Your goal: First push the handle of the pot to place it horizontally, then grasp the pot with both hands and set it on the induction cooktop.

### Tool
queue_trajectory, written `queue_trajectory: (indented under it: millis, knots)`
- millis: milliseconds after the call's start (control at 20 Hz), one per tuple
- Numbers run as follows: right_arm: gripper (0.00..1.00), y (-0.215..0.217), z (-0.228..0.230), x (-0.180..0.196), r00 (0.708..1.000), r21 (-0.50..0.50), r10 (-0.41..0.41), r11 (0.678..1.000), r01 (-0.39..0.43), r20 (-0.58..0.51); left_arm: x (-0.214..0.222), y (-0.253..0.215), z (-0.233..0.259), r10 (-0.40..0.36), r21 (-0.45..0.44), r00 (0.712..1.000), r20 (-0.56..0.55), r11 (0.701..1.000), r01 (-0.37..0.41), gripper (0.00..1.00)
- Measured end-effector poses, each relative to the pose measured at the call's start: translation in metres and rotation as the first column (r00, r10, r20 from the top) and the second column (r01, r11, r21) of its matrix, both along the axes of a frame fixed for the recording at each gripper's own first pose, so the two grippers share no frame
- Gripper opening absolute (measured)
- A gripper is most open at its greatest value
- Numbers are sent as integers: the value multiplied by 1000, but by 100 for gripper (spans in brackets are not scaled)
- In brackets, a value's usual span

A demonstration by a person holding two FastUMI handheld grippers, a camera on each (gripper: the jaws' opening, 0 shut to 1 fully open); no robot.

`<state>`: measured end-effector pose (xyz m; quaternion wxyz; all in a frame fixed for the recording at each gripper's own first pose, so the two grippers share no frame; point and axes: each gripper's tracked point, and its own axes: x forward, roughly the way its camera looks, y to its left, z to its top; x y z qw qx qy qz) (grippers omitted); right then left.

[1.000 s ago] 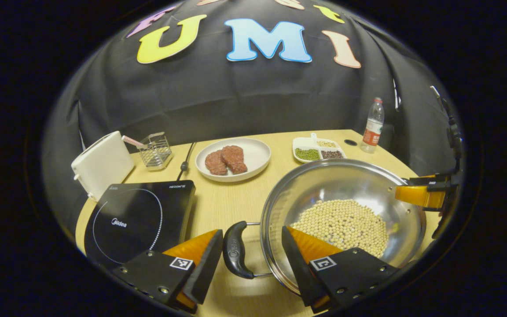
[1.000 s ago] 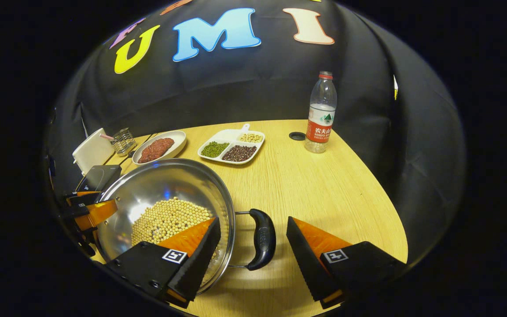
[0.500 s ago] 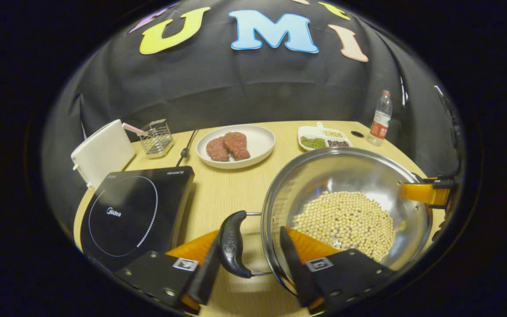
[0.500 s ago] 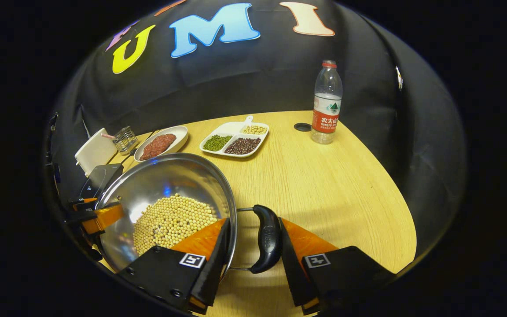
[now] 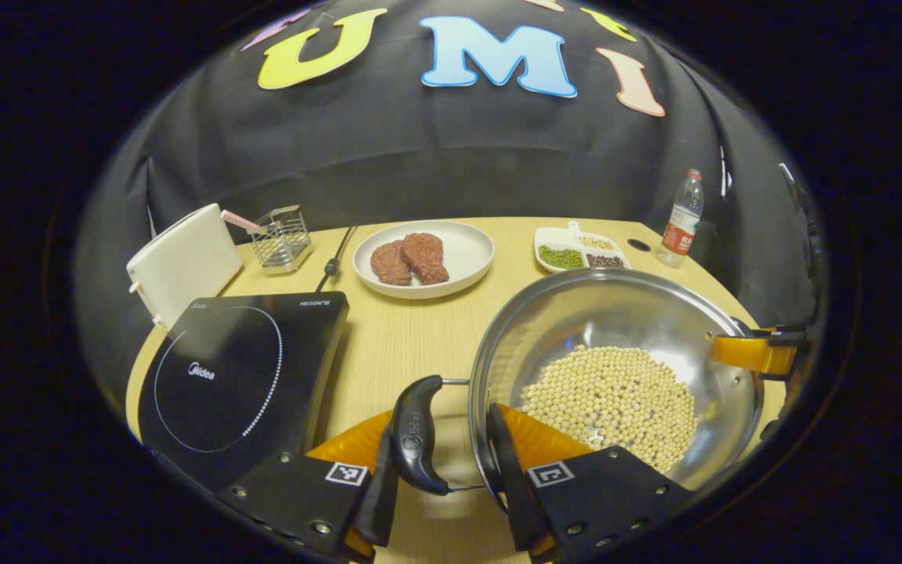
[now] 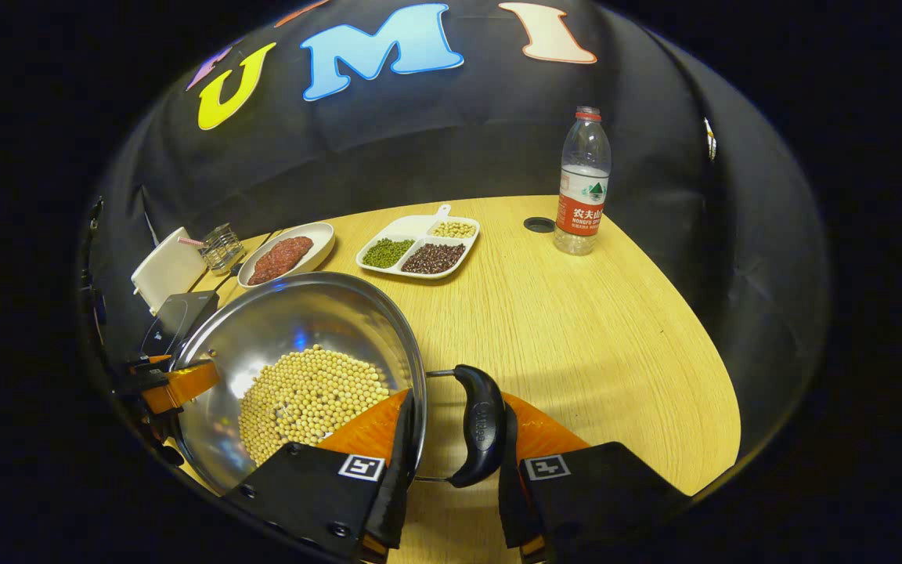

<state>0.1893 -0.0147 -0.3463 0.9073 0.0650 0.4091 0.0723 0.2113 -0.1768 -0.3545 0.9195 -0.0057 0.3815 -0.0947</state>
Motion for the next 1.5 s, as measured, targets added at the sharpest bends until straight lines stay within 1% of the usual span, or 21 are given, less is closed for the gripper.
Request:
queue_trajectory:
  millis: [150,250,300,350,400,550,600,700,750,800,850,900,950,1000,1050,1100,1200,1300,1350,1400,1500]
  knots:
    - [47,5,8,-4,1000,-4,-3,1000,3,1,1,5,5,1,-10,1000,11,1000,-1,55]
    - [47,9,18,-8,1000,-2,-10,1000,10,9,0,11,13,4,-17,1000,23,1000,-3,58]
    - [50,13,24,-9,1000,-5,-12,1000,12,12,0,16,18,2,-20,1000,27,1000,-1,58]
    - [47,17,30,-10,1000,-10,-16,1000,16,18,-2,22,24,0,-22,999,32,1000,1,58]
    - [47,21,37,-12,999,-11,-18,1000,18,26,-2,28,29,-3,-25,999,39,1000,4,61]
    - [47,37,52,-17,999,-8,-30,1000,30,34,-3,47,40,-4,-37,999,46,999,6,61]
    - [47,44,56,-20,999,-8,-35,999,35,39,-3,54,44,-9,-35,999,51,999,11,58]
    - [47,57,63,-25,998,-5,-38,999,38,42,-3,70,51,-14,-30,998,62,999,16,61]
    - [50,65,67,-26,998,-2,-42,999,42,48,-4,78,53,-14,-32,998,63,999,16,58]
    - [50,72,70,-28,998,-2,-43,999,43,52,-3,86,55,-14,-35,998,67,999,17,58]
    - [47,80,73,-30,998,-6,-41,999,41,54,-5,95,56,-12,-37,998,67,999,15,58]
    - [47,88,76,-31,998,-9,-39,999,39,58,-4,104,56,-8,-40,998,63,999,11,58]
    - [50,96,79,-32,998,-8,-37,999,37,59,-5,114,58,-3,-41,998,63,999,6,58]
    - [50,104,82,-33,998,-7,-34,999,34,61,-5,124,59,0,-41,998,68,999,2,58]
    - [47,113,86,-33,997,-7,-32,999,33,67,-6,132,60,2,-43,997,72,999,1,58]
    - [50,122,88,-34,997,-7,-29,1000,29,71,-6,142,62,8,-45,997,76,999,-5,58]
    - [47,135,91,-32,997,-6,-26,1000,27,77,-4,161,63,20,-48,997,74,999,-16,58]
    - [50,155,97,-31,996,2,-22,1000,22,83,0,179,67,25,-43,996,82,999,-21,58]
    - [47,166,102,-31,996,7,-21,1000,21,86,1,189,69,24,-38,996,88,999,-21,58]
    - [50,174,104,-31,996,10,-21,1000,20,88,3,198,70,23,-36,995,93,999,-20,58]
    - [47,190,106,-30,996,11,-17,1000,16,91,7,218,72,26,-36,995,96,999,-23,58]
